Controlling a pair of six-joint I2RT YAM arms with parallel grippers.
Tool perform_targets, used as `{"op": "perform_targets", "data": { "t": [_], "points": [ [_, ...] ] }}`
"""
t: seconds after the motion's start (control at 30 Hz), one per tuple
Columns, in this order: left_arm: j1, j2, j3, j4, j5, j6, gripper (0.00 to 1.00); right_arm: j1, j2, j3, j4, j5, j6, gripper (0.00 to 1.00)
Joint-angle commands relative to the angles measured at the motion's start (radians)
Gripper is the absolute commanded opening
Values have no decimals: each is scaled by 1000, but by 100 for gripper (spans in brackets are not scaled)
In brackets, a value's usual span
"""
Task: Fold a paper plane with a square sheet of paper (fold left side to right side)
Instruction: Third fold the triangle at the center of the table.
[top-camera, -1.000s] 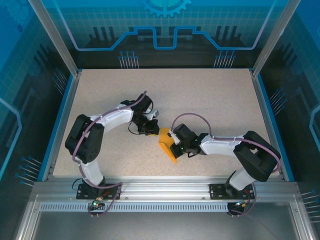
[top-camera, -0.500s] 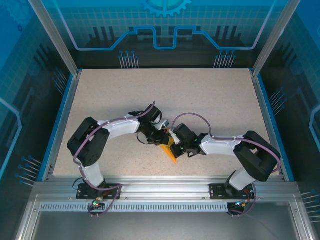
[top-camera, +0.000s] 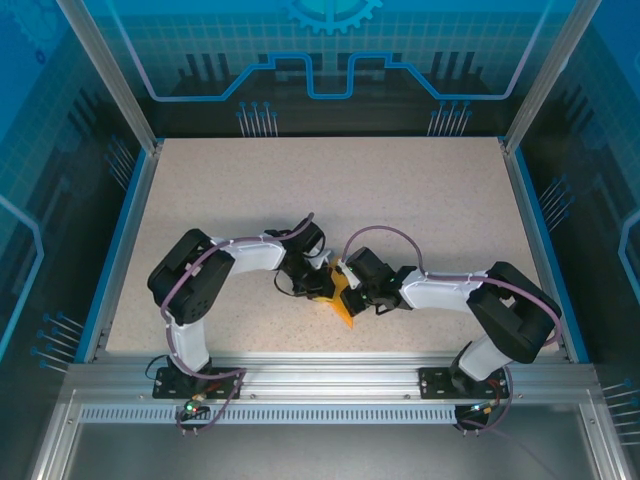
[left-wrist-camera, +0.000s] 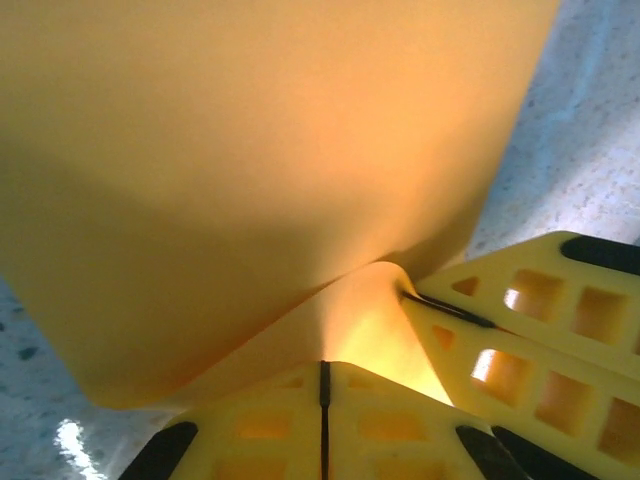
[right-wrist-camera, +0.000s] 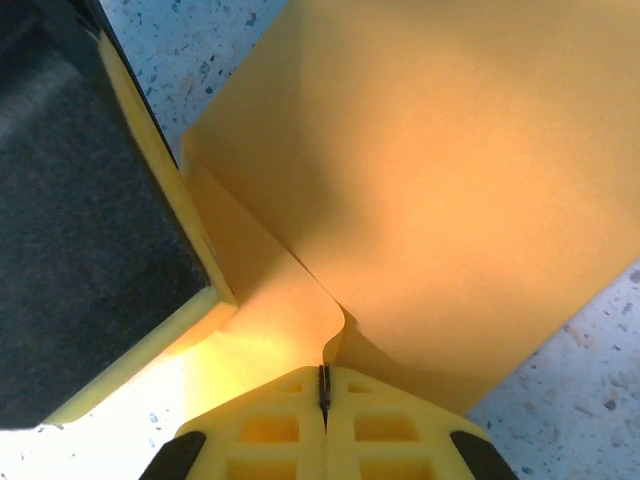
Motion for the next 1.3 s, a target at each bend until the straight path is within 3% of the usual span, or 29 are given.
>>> {"op": "perform_targets", "data": {
  "t": [0.0, 0.37, 0.6, 0.8, 0.9, 1.13, 1.27],
  "points": [
    [-4, 18, -24, -33, -43, 8, 9, 5, 39, -11, -113, -8, -4, 0],
    [-4, 30, -40, -59, -104, 11, 7, -5, 34, 12, -115, 7, 21, 1],
    [-5, 38, -51, -61, -122, 7, 7, -55, -46, 60, -144, 23, 41, 24],
    [-5, 34, -49, -62, -124, 6, 6, -74, -182, 69, -236, -17, 74, 32],
    [-4, 31, -48, -64, -125, 5, 6, -73, -253, 55, -286, -81, 137, 28],
    [-6, 28, -44, -64, -127, 2, 6, -34, -284, -32, -210, -211, 396, 0],
    [-6, 24, -46, -65, -132, 2, 6, 3, -226, -17, -167, -197, 473, 0]
  ]
}}
